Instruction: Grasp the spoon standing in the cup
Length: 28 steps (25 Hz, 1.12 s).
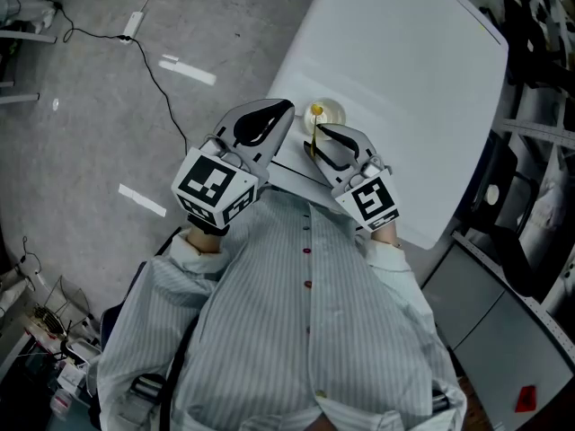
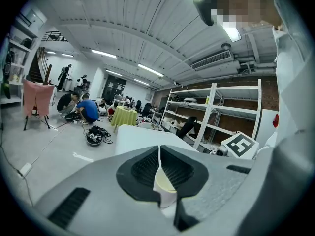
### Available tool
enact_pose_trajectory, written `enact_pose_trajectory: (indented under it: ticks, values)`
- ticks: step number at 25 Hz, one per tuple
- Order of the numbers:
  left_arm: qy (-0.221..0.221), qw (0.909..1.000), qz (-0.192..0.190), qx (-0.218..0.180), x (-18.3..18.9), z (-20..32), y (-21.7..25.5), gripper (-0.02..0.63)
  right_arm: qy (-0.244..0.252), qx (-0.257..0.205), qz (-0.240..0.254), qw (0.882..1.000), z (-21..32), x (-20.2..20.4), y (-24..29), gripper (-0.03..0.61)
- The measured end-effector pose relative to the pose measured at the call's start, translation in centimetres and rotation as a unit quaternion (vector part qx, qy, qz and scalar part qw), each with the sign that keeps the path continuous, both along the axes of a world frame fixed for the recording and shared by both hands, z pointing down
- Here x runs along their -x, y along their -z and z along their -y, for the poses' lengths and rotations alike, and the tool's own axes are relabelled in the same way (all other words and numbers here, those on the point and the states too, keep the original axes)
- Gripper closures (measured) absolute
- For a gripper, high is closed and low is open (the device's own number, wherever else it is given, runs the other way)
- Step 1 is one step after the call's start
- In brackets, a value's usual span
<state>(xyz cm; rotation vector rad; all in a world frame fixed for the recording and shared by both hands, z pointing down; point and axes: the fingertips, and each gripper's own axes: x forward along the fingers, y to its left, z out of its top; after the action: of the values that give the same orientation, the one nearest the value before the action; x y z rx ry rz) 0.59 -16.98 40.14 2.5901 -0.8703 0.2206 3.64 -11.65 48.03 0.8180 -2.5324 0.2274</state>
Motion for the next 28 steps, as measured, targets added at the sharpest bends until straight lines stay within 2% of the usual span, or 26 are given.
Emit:
enact_pose_trajectory:
  ticks: [16,28]
  values:
    - [0.017,0.9998,-0.005,-0.002,0.9,0.3,0.3,0.595,0.006,-0.014,-0.017,1.0,0.8,0.1,0.4,0.521]
    - [0.017,0.9998,-0.011,-0.008,0.6,0.5,0.6,0.595,-0.031,-0.024,-0.009,0.999,2.0,-1.2,1.4,0.55]
